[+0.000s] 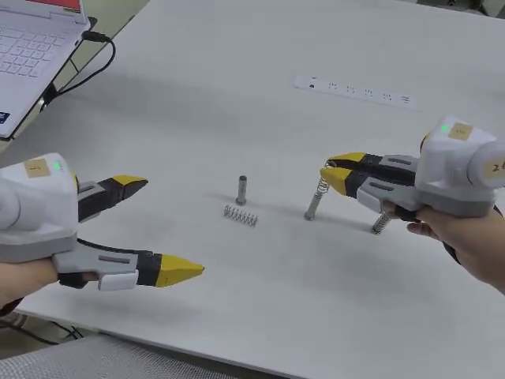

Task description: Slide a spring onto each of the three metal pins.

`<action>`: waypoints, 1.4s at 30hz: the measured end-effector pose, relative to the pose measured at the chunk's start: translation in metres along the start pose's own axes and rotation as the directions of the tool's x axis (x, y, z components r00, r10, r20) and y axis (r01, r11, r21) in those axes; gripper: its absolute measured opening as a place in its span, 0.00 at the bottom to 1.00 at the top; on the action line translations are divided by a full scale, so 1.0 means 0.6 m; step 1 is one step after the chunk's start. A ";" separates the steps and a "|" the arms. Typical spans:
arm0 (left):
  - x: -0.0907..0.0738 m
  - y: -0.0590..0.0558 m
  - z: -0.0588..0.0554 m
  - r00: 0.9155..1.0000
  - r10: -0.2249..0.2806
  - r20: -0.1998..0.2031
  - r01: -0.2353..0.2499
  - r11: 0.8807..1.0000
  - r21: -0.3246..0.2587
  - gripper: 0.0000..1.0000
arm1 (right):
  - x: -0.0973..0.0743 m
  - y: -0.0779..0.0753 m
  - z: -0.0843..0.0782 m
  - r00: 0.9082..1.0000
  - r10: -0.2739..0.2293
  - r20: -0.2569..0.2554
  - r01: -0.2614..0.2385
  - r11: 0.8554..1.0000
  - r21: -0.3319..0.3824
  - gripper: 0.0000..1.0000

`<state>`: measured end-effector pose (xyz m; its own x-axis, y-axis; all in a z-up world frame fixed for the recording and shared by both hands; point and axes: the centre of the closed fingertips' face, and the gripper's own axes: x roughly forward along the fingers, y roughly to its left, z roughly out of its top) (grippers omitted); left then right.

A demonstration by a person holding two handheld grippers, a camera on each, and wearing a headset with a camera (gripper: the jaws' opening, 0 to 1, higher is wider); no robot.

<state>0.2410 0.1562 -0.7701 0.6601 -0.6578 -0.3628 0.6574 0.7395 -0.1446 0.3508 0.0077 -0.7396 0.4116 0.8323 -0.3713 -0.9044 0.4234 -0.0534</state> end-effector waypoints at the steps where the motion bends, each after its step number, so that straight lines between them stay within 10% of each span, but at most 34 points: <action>1: 0.000 0.000 0.000 1.000 0.000 0.000 0.000 1.000 -0.001 0.98 | 0.000 0.000 -0.001 1.000 0.003 -0.002 -0.003 1.000 0.003 0.07; 42: -0.004 -0.001 -0.008 1.000 0.008 -0.008 -0.008 1.000 -0.003 0.98 | 0.027 0.005 -0.068 0.995 0.015 -0.099 -0.015 1.000 -0.002 0.07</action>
<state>0.2374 0.1578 -0.7735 0.6621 -0.6508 -0.3716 0.6511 0.7450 -0.1447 0.3499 0.0081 -0.7834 0.3846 0.7990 -0.4623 -0.9108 0.4099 -0.0492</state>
